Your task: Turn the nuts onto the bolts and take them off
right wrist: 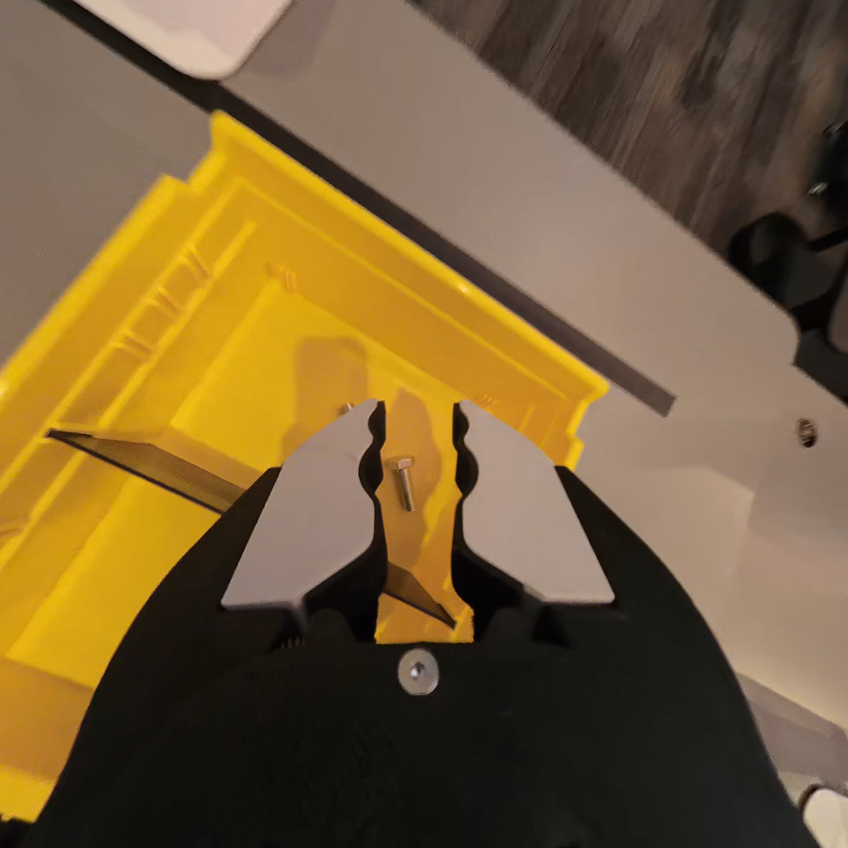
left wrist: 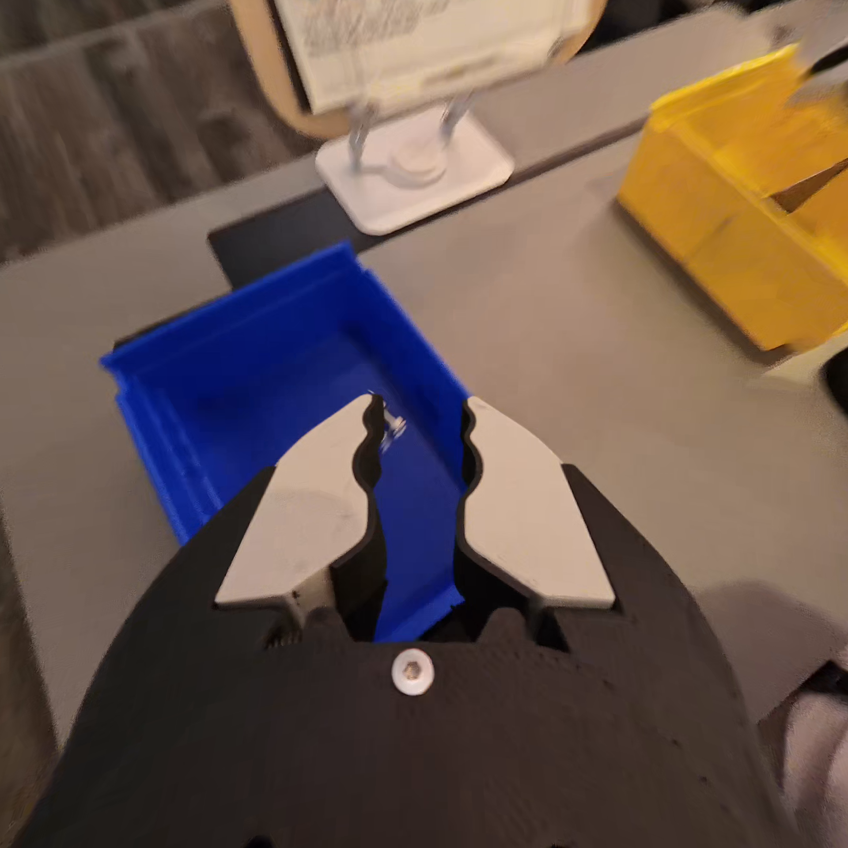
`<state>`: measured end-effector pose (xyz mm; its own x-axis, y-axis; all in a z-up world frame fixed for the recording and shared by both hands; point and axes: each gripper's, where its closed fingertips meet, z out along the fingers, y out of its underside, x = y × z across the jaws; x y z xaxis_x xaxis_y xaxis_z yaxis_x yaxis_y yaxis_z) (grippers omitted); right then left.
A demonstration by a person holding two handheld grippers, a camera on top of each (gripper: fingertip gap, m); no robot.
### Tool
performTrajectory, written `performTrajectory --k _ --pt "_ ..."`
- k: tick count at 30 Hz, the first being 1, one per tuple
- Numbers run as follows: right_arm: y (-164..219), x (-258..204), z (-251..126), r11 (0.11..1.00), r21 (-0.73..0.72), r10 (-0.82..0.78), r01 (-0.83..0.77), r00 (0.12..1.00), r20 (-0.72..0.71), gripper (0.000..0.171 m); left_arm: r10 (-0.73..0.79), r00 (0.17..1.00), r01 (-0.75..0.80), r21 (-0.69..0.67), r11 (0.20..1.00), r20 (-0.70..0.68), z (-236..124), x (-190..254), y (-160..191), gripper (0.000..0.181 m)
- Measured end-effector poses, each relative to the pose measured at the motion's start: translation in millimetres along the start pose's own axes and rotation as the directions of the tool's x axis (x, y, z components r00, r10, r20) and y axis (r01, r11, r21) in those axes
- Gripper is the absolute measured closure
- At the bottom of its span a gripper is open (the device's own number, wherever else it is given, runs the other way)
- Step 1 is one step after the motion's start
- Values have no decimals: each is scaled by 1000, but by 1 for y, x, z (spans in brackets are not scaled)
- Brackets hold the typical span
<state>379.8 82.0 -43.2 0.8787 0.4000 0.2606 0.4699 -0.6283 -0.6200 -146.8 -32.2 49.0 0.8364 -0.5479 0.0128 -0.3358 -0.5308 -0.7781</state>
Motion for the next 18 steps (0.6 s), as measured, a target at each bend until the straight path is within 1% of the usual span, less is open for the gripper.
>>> performTrajectory --k 1,3,4,5,7,9,12,14,15,17,18 --pt "-8 0 -10 999 42 -10 11 1000 -15 142 -5 1000 7 -55 998 27 5 -10 11 149" --pt "-24 -1 -29 993 118 -22 27 999 -36 142 7 998 2 -164 986 56 19 -28 32 149" --pt "-31 -3 -37 988 151 -26 32 999 -41 142 24 999 -13 -211 977 46 27 -33 41 148" --pt "-37 -6 -43 983 178 -31 38 999 -41 142 38 999 -29 -240 970 34 36 -39 47 146" --pt "-44 -11 -52 976 209 -48 56 998 -43 142 11 1000 -13 -266 964 -8 57 -44 56 143" --pt "-47 -15 -56 973 215 -69 79 996 -53 142 25 999 -33 -270 962 -33 79 -51 60 138" --pt "-47 -19 -56 974 207 -87 95 995 -47 142 188 977 -210 -327 922 -97 110 -51 84 127" --pt "-46 -21 -53 975 195 -96 102 995 -40 142 273 957 -291 -377 879 -101 126 -55 101 125" --pt "-45 -23 -51 976 188 -101 106 994 -36 142 284 953 -301 -383 873 -103 133 -56 104 123" --pt "-42 -25 -48 978 171 -117 120 993 -28 142 248 955 -292 -377 879 -162 144 -47 109 117" --pt "-41 -25 -47 979 160 -124 127 992 -29 142 250 954 -295 -372 880 -167 148 -48 111 115"
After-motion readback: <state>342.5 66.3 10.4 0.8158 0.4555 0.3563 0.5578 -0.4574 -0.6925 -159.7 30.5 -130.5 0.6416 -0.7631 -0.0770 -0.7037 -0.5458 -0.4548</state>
